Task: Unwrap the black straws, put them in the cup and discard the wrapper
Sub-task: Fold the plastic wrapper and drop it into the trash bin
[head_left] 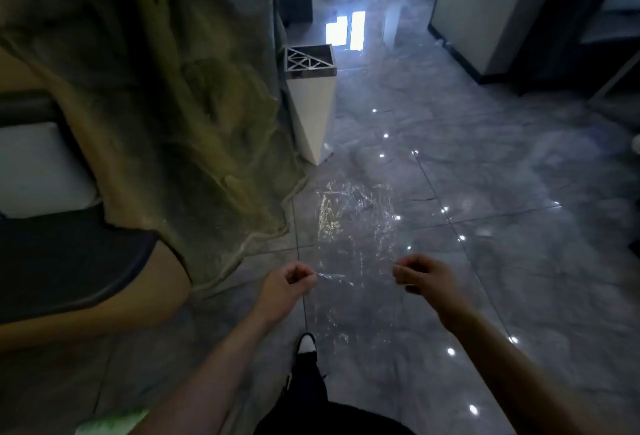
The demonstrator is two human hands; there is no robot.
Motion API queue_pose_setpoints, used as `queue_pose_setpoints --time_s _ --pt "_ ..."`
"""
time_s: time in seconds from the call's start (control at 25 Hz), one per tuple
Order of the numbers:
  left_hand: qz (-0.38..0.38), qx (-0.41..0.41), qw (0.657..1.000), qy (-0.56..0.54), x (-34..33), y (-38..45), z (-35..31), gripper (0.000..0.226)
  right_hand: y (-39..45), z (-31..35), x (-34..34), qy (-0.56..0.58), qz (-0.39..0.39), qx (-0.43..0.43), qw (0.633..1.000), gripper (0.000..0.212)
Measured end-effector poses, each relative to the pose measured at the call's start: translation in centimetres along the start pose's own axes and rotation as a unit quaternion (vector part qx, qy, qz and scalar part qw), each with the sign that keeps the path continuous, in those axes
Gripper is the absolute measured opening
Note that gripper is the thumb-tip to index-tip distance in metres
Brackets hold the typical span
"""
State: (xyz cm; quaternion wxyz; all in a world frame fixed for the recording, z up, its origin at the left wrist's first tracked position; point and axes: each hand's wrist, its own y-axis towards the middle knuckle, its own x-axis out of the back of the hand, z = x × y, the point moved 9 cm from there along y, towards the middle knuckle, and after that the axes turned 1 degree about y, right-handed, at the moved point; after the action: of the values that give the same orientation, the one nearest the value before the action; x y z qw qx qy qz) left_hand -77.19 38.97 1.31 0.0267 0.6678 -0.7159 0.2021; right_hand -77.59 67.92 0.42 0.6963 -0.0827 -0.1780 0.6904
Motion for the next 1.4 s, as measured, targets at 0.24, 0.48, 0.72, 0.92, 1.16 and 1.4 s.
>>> queue_pose_setpoints --time_s 0.24,0.48,0.72,0.92,1.16,1.4 --pt "0.025 -0.008 1.000 -0.006 4.2 10.6 -0.8 0.017 7.9 4.5 -2.8 0.003 -0.019 -0.022 1.000 0.006" --pt "0.052 -0.019 0.998 0.000 5.3 18.9 -2.5 0.023 14.2 7.5 -3.5 0.013 -0.033 -0.032 0.999 0.010" --pt "0.066 -0.011 0.998 0.002 2.3 27.5 -5.8 0.012 22.0 9.2 0.4 0.012 -0.054 -0.038 0.998 0.009" --pt "0.040 -0.009 0.999 0.001 -2.1 35.8 -9.9 0.016 29.9 11.9 6.5 0.005 -0.045 -0.022 0.999 0.008" --pt "0.025 0.001 1.000 -0.006 -7.5 42.3 -14.5 0.016 37.0 15.5 13.7 0.002 -0.035 -0.014 0.999 0.008" --pt "0.025 0.009 1.000 -0.015 -9.7 48.5 -16.6 0.016 42.8 17.1 16.8 -0.004 -0.029 -0.017 0.999 0.009"
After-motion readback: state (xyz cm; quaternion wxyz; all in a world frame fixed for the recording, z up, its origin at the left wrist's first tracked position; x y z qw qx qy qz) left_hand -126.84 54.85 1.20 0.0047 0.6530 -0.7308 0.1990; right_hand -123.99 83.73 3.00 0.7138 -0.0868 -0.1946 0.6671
